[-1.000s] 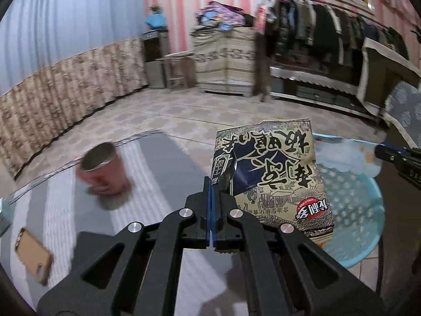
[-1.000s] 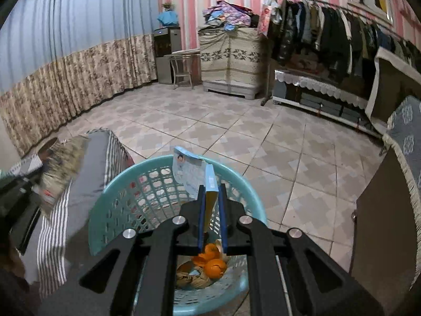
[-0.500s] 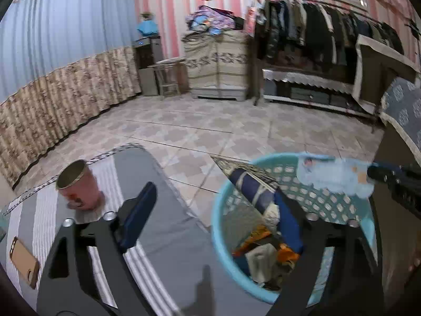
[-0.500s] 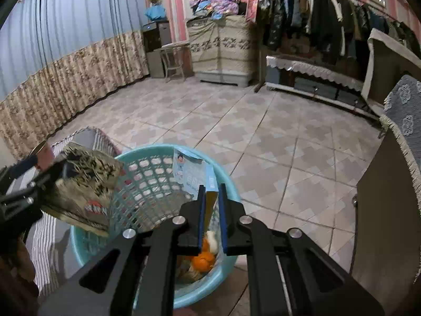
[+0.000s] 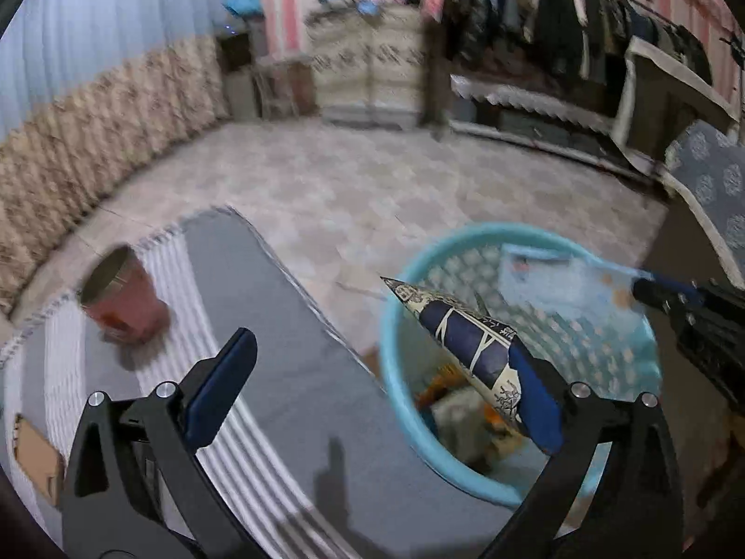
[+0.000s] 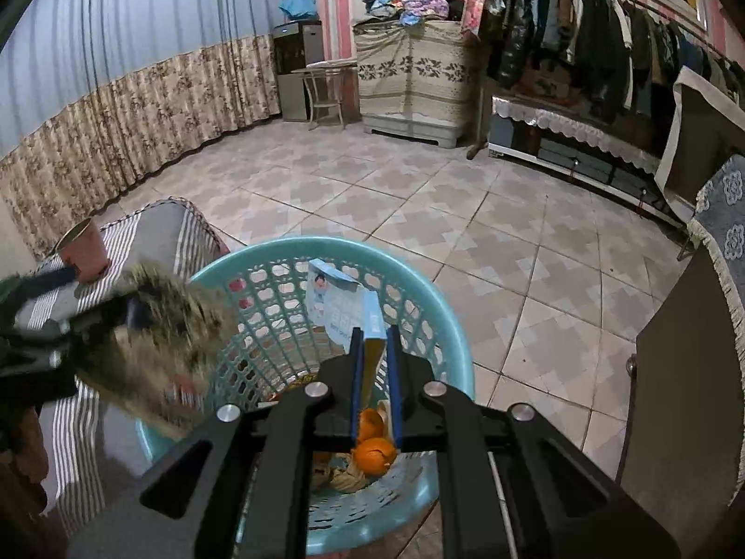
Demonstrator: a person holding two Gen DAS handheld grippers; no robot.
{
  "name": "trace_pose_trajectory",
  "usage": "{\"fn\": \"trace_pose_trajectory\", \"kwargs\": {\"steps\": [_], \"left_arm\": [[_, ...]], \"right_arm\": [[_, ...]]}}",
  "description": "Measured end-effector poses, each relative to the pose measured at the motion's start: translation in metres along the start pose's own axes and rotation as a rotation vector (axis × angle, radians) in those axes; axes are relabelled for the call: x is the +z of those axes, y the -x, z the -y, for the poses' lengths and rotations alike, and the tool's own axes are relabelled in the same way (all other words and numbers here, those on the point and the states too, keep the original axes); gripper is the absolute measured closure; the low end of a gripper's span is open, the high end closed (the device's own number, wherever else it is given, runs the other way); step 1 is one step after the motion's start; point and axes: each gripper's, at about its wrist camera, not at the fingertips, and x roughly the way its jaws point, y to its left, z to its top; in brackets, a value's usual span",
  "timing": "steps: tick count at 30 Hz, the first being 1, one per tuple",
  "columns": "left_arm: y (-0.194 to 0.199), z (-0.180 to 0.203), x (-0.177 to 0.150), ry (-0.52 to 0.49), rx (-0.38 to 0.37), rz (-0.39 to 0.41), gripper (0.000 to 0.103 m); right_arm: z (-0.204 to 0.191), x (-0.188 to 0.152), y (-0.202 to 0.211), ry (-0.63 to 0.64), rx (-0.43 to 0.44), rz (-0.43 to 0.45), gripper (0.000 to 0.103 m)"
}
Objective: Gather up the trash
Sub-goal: 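Carry wrapper and card over the blue basket and lower them in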
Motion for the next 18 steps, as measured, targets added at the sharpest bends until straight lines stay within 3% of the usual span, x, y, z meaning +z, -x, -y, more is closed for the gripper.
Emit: {"fn": "trace_pose_trajectory", "kwargs": {"steps": [2, 6, 9, 14, 18], "left_arm": [[-0.001, 0.001, -0.002, -0.013, 0.039, 0.010, 0.006], [-0.008, 0.001, -0.007, -0.009, 0.032, -0.023, 0.006], [-0.008, 0.004, -0.012, -0.055, 0.102, -0.004, 0.005], [-0.025, 0.007, -0.026, -0.078, 0.086, -0.065, 0.006], [-0.024, 0.015, -0.035, -0.142, 0.120, -0.059, 0.006]], "right_arm": [[0.005, 0.002, 0.000, -0.019, 0.005, 0.000, 0.093], [0.010, 0.002, -0.001, -0.032, 0.008, -0.001, 0.093], [0.011, 0.002, -0.001, -0.032, 0.010, -0.002, 0.093], [0.007, -0.002, -0.001, -0.027, 0.017, 0.007, 0.093], [0.008, -0.006, -0.003, -0.026, 0.018, 0.003, 0.093]]}}
